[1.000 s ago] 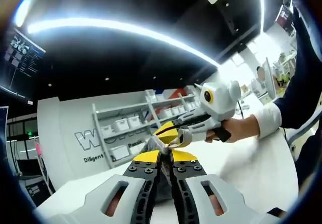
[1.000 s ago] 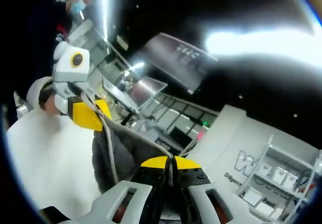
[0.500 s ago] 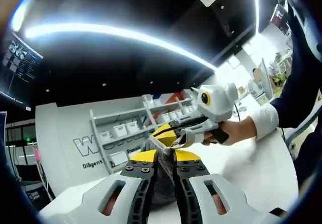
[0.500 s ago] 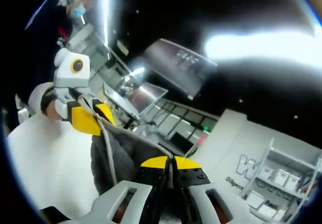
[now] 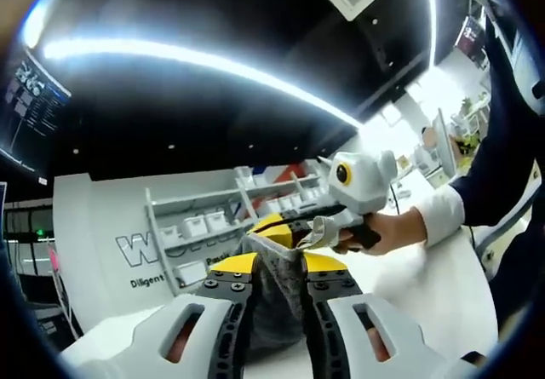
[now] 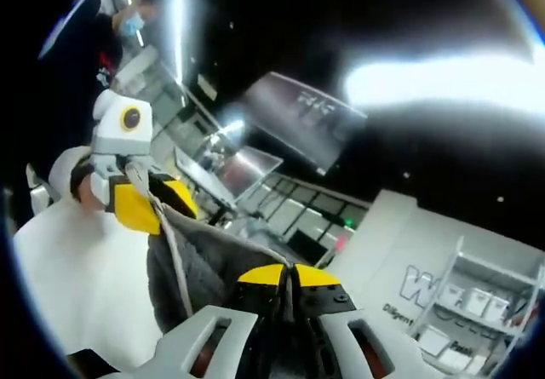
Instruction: Open the folded towel by lifting each exposed corner and separating the folded layers until the towel lies flat within the target outline without major curled edges
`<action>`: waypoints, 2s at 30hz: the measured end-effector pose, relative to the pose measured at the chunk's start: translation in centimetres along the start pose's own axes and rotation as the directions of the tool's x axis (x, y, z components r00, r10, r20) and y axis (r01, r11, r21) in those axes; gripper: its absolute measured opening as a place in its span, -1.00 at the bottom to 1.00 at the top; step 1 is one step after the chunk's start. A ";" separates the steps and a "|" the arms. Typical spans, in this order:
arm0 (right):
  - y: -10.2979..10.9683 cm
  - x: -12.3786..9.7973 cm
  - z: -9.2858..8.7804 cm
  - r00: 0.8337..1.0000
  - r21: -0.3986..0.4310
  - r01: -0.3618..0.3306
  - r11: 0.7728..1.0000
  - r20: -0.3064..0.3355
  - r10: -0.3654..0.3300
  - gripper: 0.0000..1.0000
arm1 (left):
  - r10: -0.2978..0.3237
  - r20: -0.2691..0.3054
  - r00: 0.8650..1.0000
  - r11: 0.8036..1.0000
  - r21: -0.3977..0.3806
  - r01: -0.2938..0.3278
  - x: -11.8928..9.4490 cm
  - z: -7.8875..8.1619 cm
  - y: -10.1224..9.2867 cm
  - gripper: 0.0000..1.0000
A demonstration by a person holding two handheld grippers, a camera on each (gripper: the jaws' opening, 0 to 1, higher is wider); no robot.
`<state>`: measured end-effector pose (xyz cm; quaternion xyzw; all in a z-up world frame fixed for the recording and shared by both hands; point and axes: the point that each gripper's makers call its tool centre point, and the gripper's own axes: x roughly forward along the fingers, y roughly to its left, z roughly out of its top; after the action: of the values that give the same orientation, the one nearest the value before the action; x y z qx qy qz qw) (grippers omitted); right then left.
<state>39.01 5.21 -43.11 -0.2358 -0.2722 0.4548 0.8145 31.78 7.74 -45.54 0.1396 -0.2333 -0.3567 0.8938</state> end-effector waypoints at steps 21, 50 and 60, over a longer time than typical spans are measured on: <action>-1.0 -0.5 1.8 0.998 -0.029 0.033 0.999 0.053 -0.032 -1.00 | -0.013 0.015 1.000 1.000 0.011 0.013 0.1 0.2 -0.2 -0.59; -3.1 -0.3 5.1 0.991 -0.024 0.082 0.996 0.110 -0.079 -1.00 | 0.019 0.003 1.000 1.000 0.021 -0.019 0.2 -0.1 0.6 -0.59; -4.1 1.7 5.4 0.995 -0.057 0.096 0.994 0.015 -0.095 -1.00 | 0.016 0.010 1.000 0.999 0.029 -0.017 0.2 0.1 0.7 -0.59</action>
<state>38.70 5.49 -36.11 -0.2434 -0.3011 0.4086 0.8265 32.22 8.06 -45.10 0.1488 -0.2437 -0.3465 0.8935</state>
